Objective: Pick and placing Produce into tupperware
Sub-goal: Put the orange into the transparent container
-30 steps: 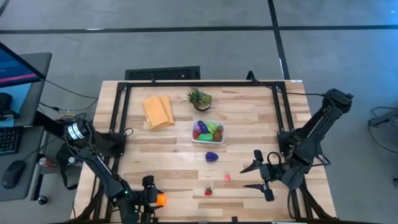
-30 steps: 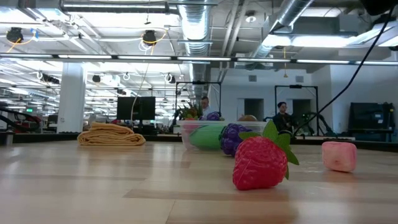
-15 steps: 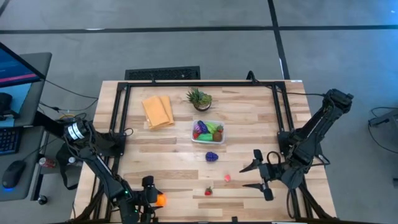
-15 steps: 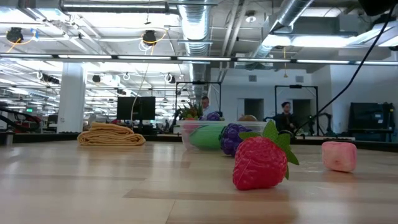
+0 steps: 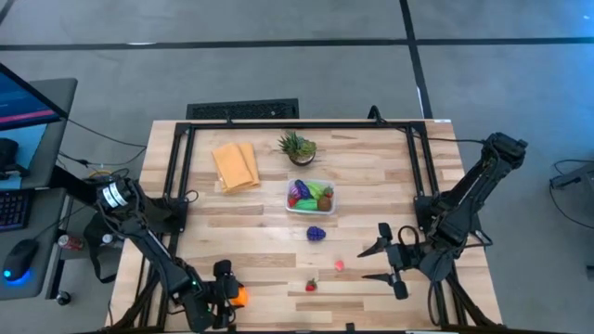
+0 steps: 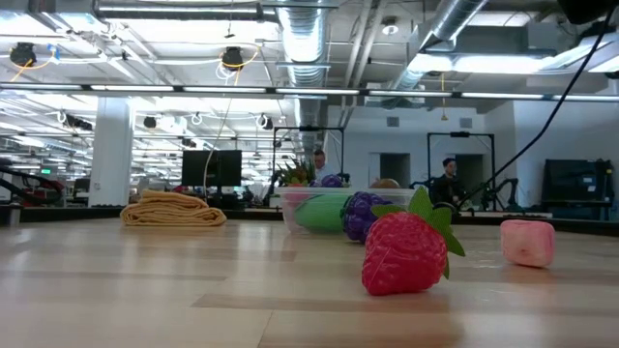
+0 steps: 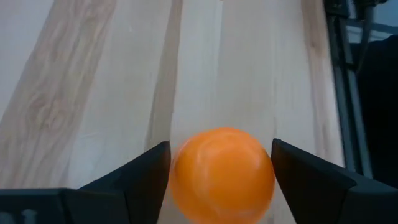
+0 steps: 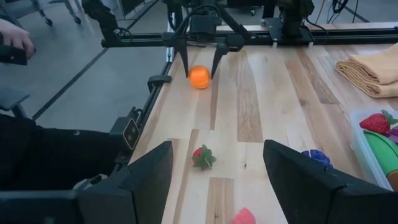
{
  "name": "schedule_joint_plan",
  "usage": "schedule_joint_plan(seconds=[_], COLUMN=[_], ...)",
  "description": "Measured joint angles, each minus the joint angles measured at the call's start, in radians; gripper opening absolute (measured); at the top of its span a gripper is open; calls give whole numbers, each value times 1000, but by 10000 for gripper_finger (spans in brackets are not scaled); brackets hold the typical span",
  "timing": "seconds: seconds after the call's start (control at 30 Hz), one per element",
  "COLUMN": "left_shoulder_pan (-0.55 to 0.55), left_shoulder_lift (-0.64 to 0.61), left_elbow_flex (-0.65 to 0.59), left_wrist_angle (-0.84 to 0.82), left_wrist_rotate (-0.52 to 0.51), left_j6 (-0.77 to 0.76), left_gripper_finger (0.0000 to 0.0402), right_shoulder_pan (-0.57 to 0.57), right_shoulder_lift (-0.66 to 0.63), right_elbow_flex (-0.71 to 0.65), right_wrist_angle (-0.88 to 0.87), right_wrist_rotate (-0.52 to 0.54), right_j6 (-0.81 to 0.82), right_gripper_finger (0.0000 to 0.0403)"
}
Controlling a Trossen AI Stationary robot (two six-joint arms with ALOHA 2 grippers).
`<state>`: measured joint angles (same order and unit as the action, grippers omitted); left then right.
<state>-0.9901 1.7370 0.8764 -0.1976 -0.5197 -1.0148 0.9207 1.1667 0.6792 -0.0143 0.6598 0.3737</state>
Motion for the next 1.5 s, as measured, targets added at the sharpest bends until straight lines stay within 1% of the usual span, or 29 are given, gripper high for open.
schedule_joint_plan(seconds=[0.27,0.37,0.57,0.9,1.27,1.5], left_shoulder_pan=[0,3,20,6,10,17], left_shoulder_lift=[0,9,71,66,66,64], left_elbow_flex=[0,0,4,0,0,-1], left_wrist_angle=[-23,-22,-18,-17,-29,-31], left_wrist_rotate=[0,0,33,10,-9,-21], left_j6=[-17,-21,-51,-35,-16,-15], left_gripper_finger=[311,319,329,328,291,283], right_shoulder_pan=[0,0,0,0,0,0], right_shoulder_lift=[0,0,0,0,0,0], right_elbow_flex=[0,0,0,0,0,0], right_wrist_angle=[0,0,0,0,0,-1], right_wrist_rotate=[0,0,0,0,0,0], right_j6=[0,0,0,-7,-7,-7], right_gripper_finger=[246,246,246,246,246,246])
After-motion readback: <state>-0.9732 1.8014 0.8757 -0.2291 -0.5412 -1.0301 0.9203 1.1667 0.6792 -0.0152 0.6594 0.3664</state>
